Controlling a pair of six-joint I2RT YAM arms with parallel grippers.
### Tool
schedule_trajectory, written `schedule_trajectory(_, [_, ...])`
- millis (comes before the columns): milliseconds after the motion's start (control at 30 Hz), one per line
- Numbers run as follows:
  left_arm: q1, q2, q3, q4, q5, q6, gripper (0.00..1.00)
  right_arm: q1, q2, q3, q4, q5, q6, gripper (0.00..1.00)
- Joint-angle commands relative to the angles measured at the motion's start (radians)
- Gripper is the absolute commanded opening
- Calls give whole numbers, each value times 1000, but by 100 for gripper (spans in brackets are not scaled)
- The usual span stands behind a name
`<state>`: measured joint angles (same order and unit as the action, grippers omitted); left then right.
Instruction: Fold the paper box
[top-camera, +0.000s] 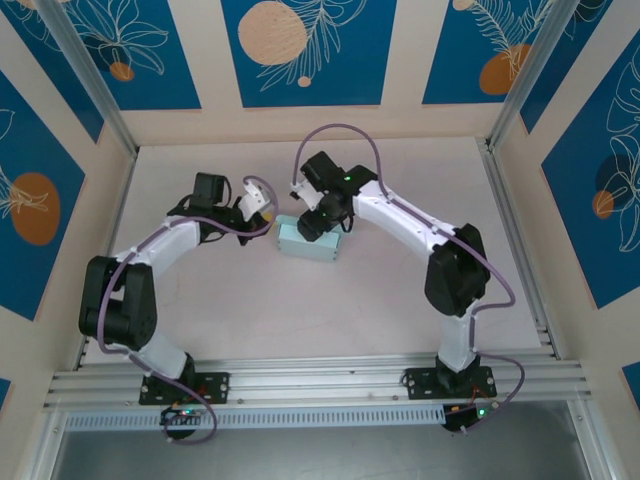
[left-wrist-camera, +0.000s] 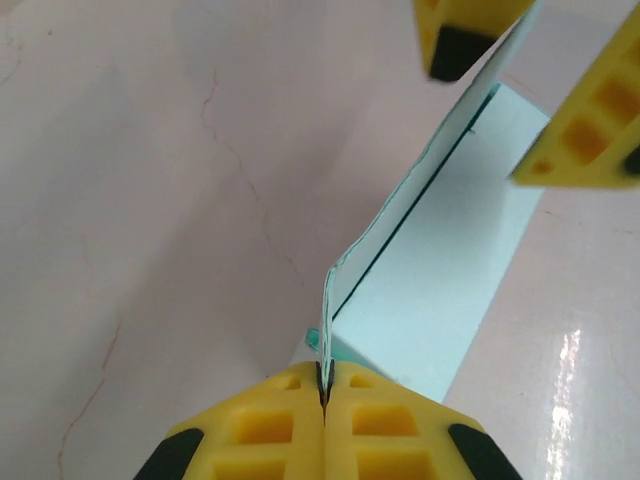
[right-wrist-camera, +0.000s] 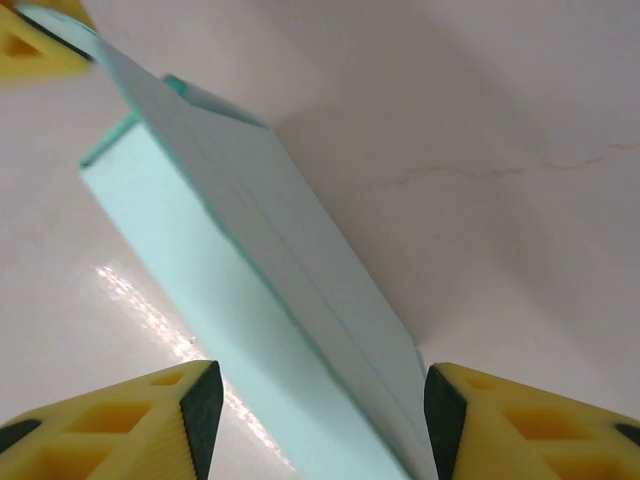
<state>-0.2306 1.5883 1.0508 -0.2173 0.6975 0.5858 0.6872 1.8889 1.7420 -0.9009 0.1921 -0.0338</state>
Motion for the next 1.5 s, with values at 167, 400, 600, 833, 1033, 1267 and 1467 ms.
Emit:
schedule_trajectory(167, [-14, -19, -14, -9, -110, -107, 0, -113, -148, -128, 44, 4, 124, 56])
schedule_trajectory(400, [-15, -14, -19, -12, -103, -103, 0, -168, -166, -211, 119, -80, 66, 55])
schedule_trajectory(600, [-15, -14, -11, -23, -106, -97, 0, -184, -103, -183, 107, -79, 9, 55])
schedule_trajectory(833, [-16, -5, -10, -35, -103, -101, 0, -184, -37, -137, 100, -98, 4, 45])
schedule_trajectory(1033, [-19, -4, -7, -35, -114, -119, 0, -168, -40, -120, 90, -85, 53, 23])
schedule_trajectory(1267, [-56, -6, -18, -10, -197, -218, 0, -100, -44, -93, 33, 16, 173, 15])
schedule_trajectory(1467, [-100, -17, -59, 55, -288, -318, 0, -71, -20, -65, 7, 50, 280, 7])
